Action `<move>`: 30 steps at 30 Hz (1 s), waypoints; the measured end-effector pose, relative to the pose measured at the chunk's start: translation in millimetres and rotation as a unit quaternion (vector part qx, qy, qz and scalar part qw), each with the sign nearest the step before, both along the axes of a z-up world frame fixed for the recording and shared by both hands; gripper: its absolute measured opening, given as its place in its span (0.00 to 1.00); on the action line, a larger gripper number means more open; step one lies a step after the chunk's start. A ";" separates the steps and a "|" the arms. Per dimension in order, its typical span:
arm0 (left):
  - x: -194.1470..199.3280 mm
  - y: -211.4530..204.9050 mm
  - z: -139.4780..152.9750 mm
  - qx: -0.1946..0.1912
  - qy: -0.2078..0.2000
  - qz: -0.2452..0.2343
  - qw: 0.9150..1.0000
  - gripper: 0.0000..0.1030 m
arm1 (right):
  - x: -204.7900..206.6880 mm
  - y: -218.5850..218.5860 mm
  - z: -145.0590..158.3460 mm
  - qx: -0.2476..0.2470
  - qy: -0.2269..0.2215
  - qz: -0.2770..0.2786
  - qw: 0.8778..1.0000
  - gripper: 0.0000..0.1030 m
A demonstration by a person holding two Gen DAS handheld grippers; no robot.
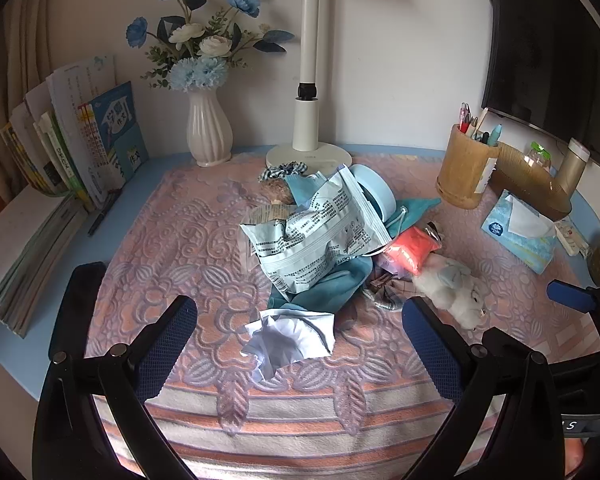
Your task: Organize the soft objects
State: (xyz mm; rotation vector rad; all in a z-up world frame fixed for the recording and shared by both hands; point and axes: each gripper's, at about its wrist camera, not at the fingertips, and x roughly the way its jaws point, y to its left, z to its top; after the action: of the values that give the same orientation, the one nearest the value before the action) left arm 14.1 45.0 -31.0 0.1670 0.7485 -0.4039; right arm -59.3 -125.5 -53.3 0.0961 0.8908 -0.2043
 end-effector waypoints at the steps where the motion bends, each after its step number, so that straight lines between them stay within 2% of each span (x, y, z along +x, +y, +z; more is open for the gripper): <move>1: 0.7 0.2 -0.5 -0.001 0.001 0.000 1.000 0.99 | 0.2 -0.2 -0.6 0.000 0.001 0.000 1.000 1.00; 9: 4.6 -1.0 -5.9 0.002 0.010 -0.001 1.000 0.99 | 4.1 -2.9 -5.8 0.004 0.009 -0.001 1.000 1.00; 12: 5.9 4.5 -4.2 0.015 -0.004 0.009 1.000 0.99 | 4.7 -4.5 -6.0 0.001 0.010 0.001 1.000 1.00; 15: 11.7 17.7 0.3 0.028 -0.021 0.013 0.999 0.99 | 1.1 -21.0 2.7 -0.014 -0.008 -0.016 1.000 1.00; 18: 27.3 31.7 6.1 0.023 -0.016 -0.008 1.000 0.99 | -4.0 -45.9 13.0 0.030 -0.032 -0.006 0.999 1.00; 20: 37.1 32.5 9.0 0.012 -0.013 -0.045 0.999 0.99 | -7.7 -53.4 17.0 0.055 -0.049 0.015 0.997 1.00; 23: 51.7 21.6 6.9 0.009 -0.004 -0.082 0.997 0.99 | -7.8 -45.4 14.7 0.047 -0.048 0.050 0.997 0.99; 27: 74.1 -2.5 -5.8 0.017 0.018 -0.110 0.994 0.99 | 0.2 -32.4 -1.3 0.045 -0.019 0.086 0.995 0.90; 30: 86.8 -12.1 -14.1 0.013 0.034 -0.123 0.992 0.99 | 13.5 -27.0 -16.2 0.020 0.004 0.094 0.995 0.88</move>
State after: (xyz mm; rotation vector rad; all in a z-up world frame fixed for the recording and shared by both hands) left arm 100.9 32.8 -45.1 0.2717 0.8040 -0.6371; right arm -45.8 -152.5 -69.5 0.0478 0.9069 -0.0124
